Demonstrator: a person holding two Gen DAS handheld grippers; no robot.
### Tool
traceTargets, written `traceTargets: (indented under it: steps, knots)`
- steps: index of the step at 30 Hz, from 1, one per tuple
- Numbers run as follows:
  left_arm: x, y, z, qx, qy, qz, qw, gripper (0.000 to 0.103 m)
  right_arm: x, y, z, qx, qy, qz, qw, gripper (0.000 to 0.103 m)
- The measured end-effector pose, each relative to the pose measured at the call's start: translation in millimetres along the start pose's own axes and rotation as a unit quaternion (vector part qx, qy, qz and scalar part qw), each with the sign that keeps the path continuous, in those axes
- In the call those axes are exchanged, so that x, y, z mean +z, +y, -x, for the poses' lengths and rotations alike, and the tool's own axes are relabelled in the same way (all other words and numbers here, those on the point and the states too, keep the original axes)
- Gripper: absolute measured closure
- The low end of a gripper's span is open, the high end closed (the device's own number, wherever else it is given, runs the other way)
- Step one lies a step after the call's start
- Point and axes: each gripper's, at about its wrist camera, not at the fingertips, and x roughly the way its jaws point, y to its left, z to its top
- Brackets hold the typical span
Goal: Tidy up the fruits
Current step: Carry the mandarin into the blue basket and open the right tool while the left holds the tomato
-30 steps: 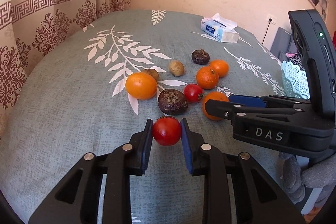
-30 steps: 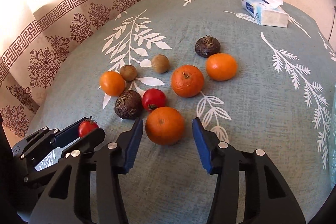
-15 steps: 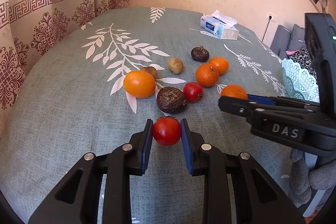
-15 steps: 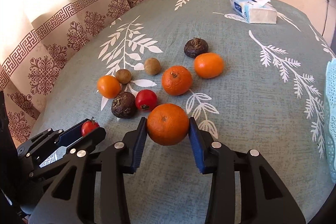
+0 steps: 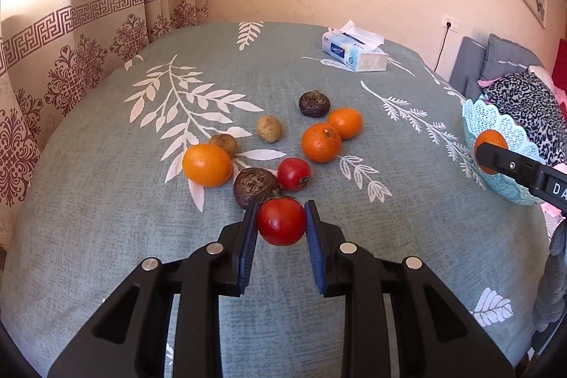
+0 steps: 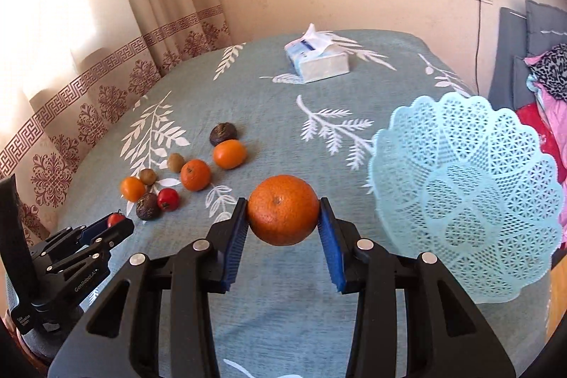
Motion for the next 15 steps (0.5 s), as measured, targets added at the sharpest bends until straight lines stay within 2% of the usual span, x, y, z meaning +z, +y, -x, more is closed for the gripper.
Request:
traceTargets:
  steps: [5, 8, 15]
  knots:
    - [10, -20, 6, -0.007, -0.011, -0.017, 0.9998, 0.076, 4, -37, 18, -0.040, -0.019, -0.034, 0.998, 0.062]
    - [16, -32, 9, -0.012, -0.019, -0.029, 0.9993, 0.076, 4, -59, 23, -0.081, -0.024, -0.054, 0.995, 0.062]
    - [25, -63, 11, -0.031, -0.026, -0.055, 0.9977, 0.076, -1, -103, 24, -0.133, -0.018, -0.094, 0.986, 0.062]
